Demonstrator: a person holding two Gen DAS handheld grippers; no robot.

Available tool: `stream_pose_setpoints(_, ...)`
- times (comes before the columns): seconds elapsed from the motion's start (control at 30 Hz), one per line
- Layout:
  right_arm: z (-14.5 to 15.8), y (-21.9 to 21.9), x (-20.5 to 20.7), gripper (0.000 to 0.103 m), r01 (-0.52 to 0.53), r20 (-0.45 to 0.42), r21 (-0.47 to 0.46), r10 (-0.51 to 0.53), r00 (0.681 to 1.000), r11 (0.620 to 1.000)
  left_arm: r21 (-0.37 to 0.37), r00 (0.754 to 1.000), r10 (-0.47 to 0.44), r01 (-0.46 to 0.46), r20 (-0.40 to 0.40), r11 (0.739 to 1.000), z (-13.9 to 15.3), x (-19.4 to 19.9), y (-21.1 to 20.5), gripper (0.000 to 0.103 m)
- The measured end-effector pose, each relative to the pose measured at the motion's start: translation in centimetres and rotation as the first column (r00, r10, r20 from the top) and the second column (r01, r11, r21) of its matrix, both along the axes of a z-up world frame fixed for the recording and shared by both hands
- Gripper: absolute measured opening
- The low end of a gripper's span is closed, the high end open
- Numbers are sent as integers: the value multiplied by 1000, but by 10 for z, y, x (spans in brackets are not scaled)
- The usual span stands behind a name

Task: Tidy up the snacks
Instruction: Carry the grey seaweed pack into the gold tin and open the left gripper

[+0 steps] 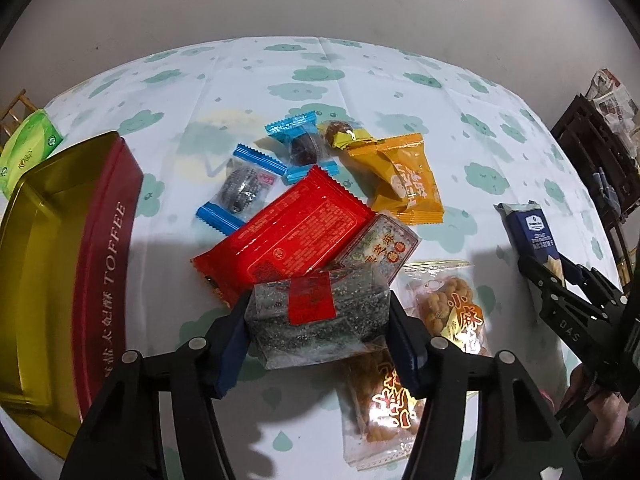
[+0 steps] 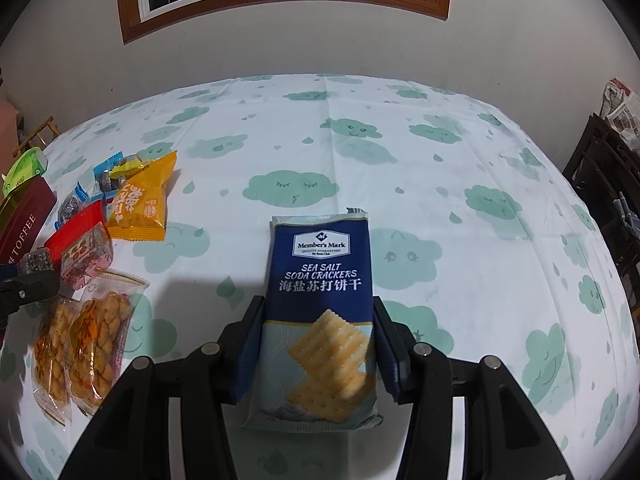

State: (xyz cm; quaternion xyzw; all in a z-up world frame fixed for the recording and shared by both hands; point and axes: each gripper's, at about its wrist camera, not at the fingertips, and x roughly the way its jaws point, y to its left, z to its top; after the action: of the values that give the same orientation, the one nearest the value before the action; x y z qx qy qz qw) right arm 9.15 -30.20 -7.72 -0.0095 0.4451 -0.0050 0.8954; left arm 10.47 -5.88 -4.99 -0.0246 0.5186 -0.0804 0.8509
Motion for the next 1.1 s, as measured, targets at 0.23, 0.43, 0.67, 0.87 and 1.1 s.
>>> stream_pose_setpoints(0.23, 0, 0, -1, 51, 1, 9, -1, -1, 1000, 1000, 9, 999, -12, 11, 43, 1000, 24, -14, 9, 57)
stream_pose_setpoints(0.43, 0, -1, -1, 51, -1, 18, -1, 1, 1000, 1000, 21, 997, -12, 10, 71, 1000, 49, -23, 25, 57)
stream_pose_setpoints(0.67, 0, -1, -1, 52, 0, 19, -1, 0, 1000, 1000, 107, 991, 64, -77, 121, 991, 70, -28, 79, 57)
stream_pose_setpoints(0.87, -1, 0, -1, 52, 0, 19, -1, 0, 1000, 1000, 159, 982, 167, -180, 94, 971, 57, -26, 135, 57)
stream_pose_setpoints(1.1, -1, 0, -1, 52, 0, 20, -1, 0, 1000, 1000, 204, 968, 250, -247, 11, 947, 24, -28, 183, 57)
